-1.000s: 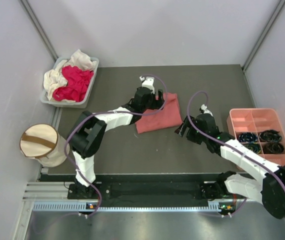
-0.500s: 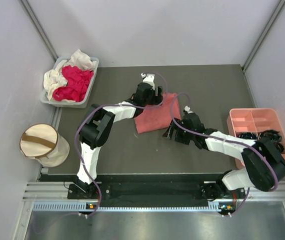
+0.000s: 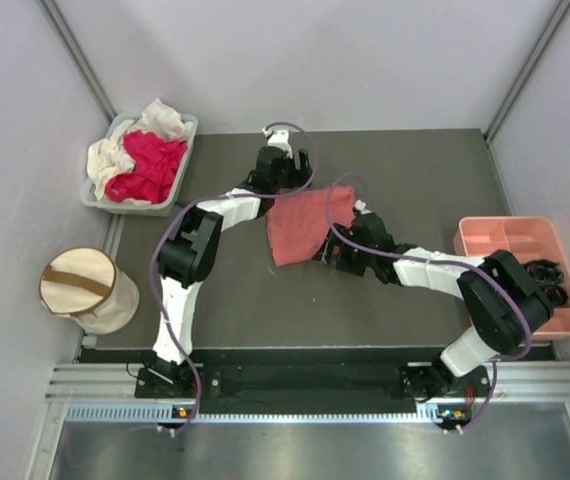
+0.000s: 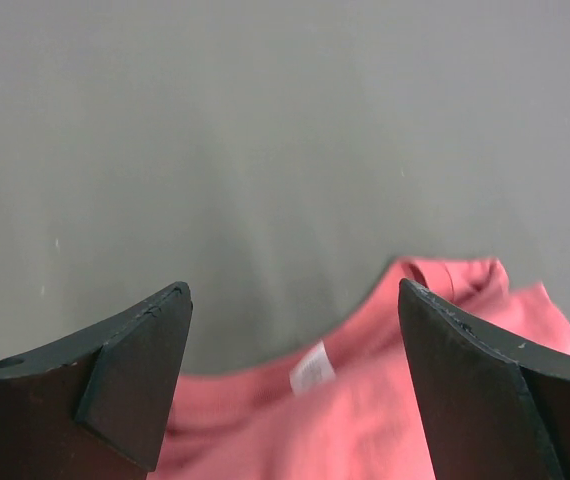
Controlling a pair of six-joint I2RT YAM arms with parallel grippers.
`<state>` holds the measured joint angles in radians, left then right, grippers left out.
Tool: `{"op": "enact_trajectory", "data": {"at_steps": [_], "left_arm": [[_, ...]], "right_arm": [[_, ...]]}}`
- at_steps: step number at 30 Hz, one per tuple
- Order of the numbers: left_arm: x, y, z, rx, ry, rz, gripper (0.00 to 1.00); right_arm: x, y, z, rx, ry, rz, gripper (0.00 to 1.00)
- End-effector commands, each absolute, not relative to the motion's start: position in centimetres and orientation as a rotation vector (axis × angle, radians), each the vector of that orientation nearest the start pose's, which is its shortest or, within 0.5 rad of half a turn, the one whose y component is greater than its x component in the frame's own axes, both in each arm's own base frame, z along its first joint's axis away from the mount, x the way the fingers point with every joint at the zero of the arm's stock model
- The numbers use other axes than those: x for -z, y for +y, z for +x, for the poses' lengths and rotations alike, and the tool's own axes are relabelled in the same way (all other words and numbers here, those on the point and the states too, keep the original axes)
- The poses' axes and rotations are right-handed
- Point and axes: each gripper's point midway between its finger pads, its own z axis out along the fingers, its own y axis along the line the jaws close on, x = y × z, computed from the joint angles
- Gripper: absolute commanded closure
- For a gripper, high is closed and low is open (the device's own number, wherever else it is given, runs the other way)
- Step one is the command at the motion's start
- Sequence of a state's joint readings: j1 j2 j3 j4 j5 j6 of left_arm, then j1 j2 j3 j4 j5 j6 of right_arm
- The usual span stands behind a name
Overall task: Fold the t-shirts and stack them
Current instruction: Smooth out wrinkles on the folded tshirt
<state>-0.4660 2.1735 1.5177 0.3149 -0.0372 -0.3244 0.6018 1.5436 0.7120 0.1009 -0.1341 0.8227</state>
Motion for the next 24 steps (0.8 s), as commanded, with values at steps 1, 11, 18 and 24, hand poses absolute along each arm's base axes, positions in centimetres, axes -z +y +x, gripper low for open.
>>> {"op": "enact_trajectory", "data": {"at_steps": [1,11,18,24], "left_arm": [[-10.1,-30.1,57.1,0.573,1.919,0.119,0.12],[-5.2,-27.7,56.5,0.466,2.028,0.07,0.13],[-2.7,-23.8,52.8,0.355,2.141,-0.054,0.13],[-1.4,-20.7,48.8,0.233,2.255,-0.123,0.13]], "right_arm": [[-7.3,28.1,30.5,-0.888,2.377,0.157,0.2],[-7.6,28.1,31.7,-0.84,2.371,0.175,0.2],[-7.2,27.7,32.9,-0.785,2.362,0.182,0.2],[-5.0,26.9,34.5,-0.769,2.39,0.246,0.2]]}}
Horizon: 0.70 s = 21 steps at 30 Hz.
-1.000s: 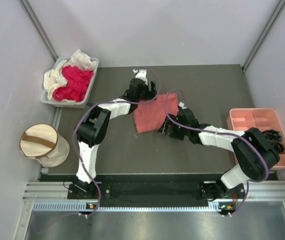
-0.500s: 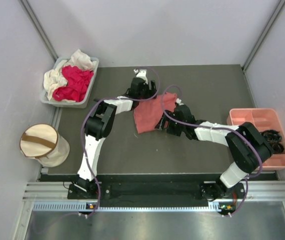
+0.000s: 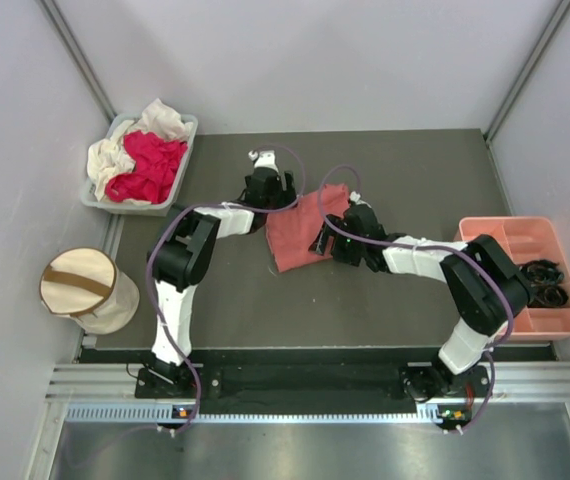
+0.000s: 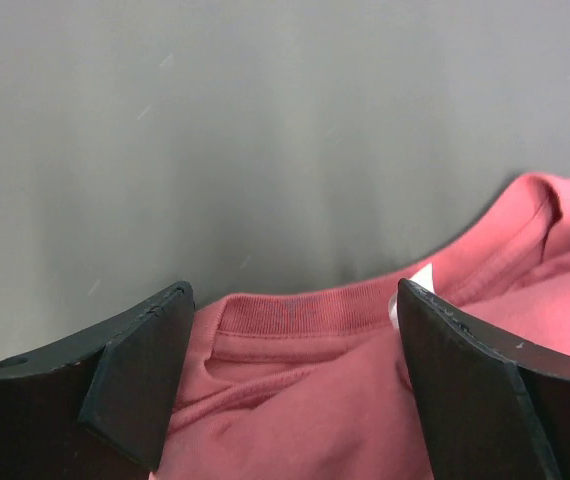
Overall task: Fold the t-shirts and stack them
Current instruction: Smooth out wrinkles on the folded tshirt
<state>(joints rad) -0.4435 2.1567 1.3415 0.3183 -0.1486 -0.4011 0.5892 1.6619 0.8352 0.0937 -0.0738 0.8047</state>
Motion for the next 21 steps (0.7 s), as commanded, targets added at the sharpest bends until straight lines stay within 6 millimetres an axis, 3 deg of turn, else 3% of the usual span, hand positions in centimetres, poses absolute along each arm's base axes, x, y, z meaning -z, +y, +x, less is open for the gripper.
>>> {"op": "enact_trajectory", "data": {"at_steps": [1,6,11,21], "left_arm": [[-1.3,-20.4,48.4,0.219,2.269,-0.128,0.13],[-1.1,-18.6,46.2,0.141,2.32,-0.163,0.13],[-0.3,-17.4,43.6,0.111,2.389,-0.225,0.14],[1.1,-18.8,33.3,0.142,2.495,-0.301,0.16]], "right_arm": [[-4.8,27.0,34.8,-0.785,2.389,0.25,0.2],[-3.7,26.3,35.1,-0.771,2.408,0.286,0.2],[-3.9,25.5,36.0,-0.742,2.407,0.289,0.2],[-4.9,23.1,40.6,-0.685,2.399,0.285,0.19]]}}
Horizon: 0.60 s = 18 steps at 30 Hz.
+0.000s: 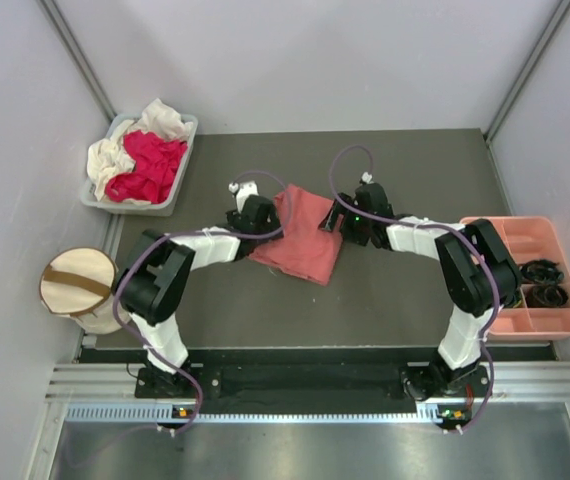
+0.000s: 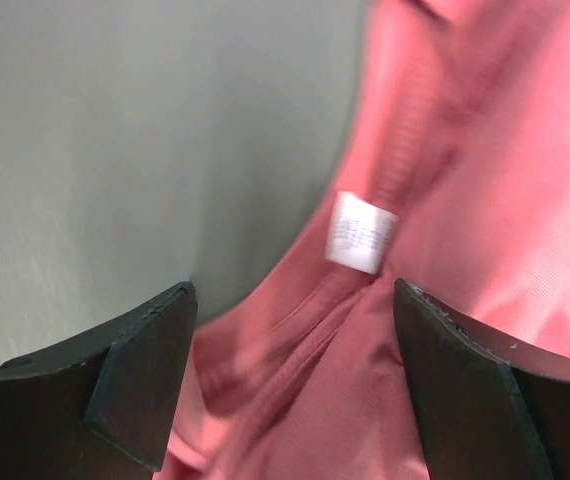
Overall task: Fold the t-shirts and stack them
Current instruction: Smooth out wrinkles on the folded tshirt
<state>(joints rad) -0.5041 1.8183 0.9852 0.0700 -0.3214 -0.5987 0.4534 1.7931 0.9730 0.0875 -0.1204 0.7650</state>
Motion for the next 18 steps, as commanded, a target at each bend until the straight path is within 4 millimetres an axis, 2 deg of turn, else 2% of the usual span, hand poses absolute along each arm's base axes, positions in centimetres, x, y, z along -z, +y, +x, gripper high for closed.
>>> {"op": "enact_trajectory", "data": {"at_steps": [1,2,4,7,8,9,10,11,12,13,14,16,17,18], "left_arm": [[1.2,-19.5,32.3,0.147,2.505,-0.279,0.16],[1.4,-19.1,31.1,0.122,2.518,-0.279,0.16],[1.5,-19.7,29.5,0.117,2.529,-0.275,0.16],[1.0,-18.4,27.8,0.066,2.533,-0.311,0.16],[-0.3,-18.1,27.9,0.073,2.502,-0.327,0.16],[-1.0,-16.6,27.7,-0.001,2.48,-0.343,0.16],[-1.9,-16.1,27.8,-0.023,2.454,-0.348,0.16],[-4.2,-15.7,28.4,-0.014,2.395,-0.364,0.15],[-5.6,-14.8,28.8,-0.057,2.345,-0.366,0.14],[-6.5,-14.0,28.7,-0.087,2.326,-0.366,0.14],[-8.9,-13.9,29.3,-0.053,2.269,-0.383,0.14],[-11.1,-12.9,29.7,-0.076,2.212,-0.389,0.14],[-13.0,-13.0,30.1,-0.047,2.168,-0.399,0.14],[-13.9,-12.8,30.3,-0.045,2.149,-0.385,0.14]], "right_arm": [[-5.3,23.0,41.4,-0.686,2.388,0.285,0.19],[-4.8,22.8,41.6,-0.675,2.401,0.276,0.19],[-5.2,22.7,42.0,-0.673,2.399,0.272,0.19],[-5.5,22.1,41.7,-0.649,2.388,0.267,0.19],[-6.5,21.8,41.7,-0.648,2.367,0.261,0.19],[-6.7,21.5,41.6,-0.634,2.358,0.265,0.19],[-6.1,20.9,40.6,-0.609,2.387,0.273,0.19],[-6.1,20.6,40.3,-0.599,2.388,0.274,0.19],[-6.9,20.2,40.0,-0.589,2.367,0.277,0.19],[-6.4,19.7,39.3,-0.578,2.38,0.286,0.19],[-6.5,19.4,39.0,-0.58,2.375,0.291,0.19],[-6.8,18.9,38.1,-0.587,2.369,0.293,0.18],[-6.9,18.7,37.8,-0.586,2.369,0.292,0.18],[-6.7,18.5,37.4,-0.582,2.377,0.291,0.18]]}}
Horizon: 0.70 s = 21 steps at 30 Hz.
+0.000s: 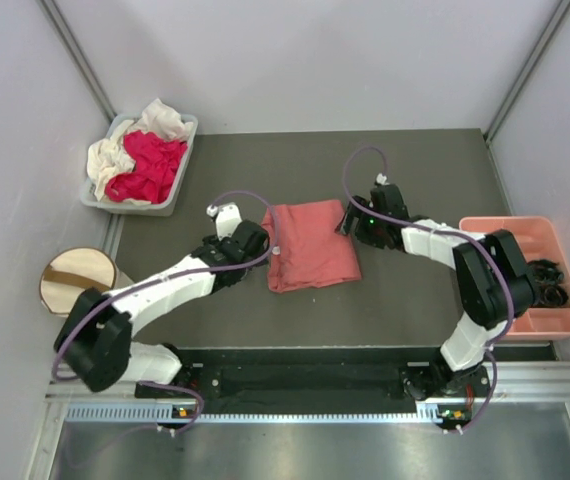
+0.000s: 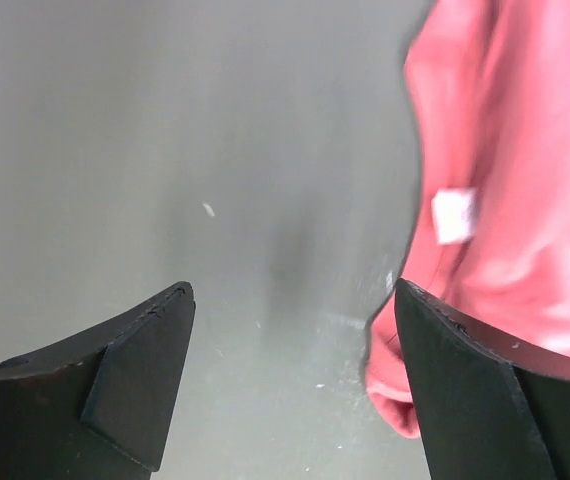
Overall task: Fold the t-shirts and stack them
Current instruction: Smooth out wrinkles on the folded tshirt
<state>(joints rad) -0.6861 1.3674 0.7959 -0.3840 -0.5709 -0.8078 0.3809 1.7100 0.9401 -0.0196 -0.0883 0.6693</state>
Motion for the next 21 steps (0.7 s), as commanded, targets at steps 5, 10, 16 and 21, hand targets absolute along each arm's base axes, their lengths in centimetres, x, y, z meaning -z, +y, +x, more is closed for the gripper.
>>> {"op": "enact_trajectory", "data": {"at_steps": [5,10,16,21], "left_arm": [[-18.5,-16.8,32.0,0.249,2.023,-0.232,0.14],[-21.3,-20.9,32.7,0.492,1.946,-0.101,0.13],[-22.2,-25.2,32.6,0.705,1.9,0.046,0.13],[-19.4,-26.7,33.0,0.73,1.957,0.095,0.14]], "right_arm": [[-7.3,18.3,36.1,-0.622,2.369,0.277,0.18],[-6.9,18.1,35.4,-0.624,2.379,0.282,0.18],[-6.6,18.1,34.9,-0.633,2.392,0.287,0.18],[-6.5,17.8,34.4,-0.627,2.394,0.298,0.18]]}}
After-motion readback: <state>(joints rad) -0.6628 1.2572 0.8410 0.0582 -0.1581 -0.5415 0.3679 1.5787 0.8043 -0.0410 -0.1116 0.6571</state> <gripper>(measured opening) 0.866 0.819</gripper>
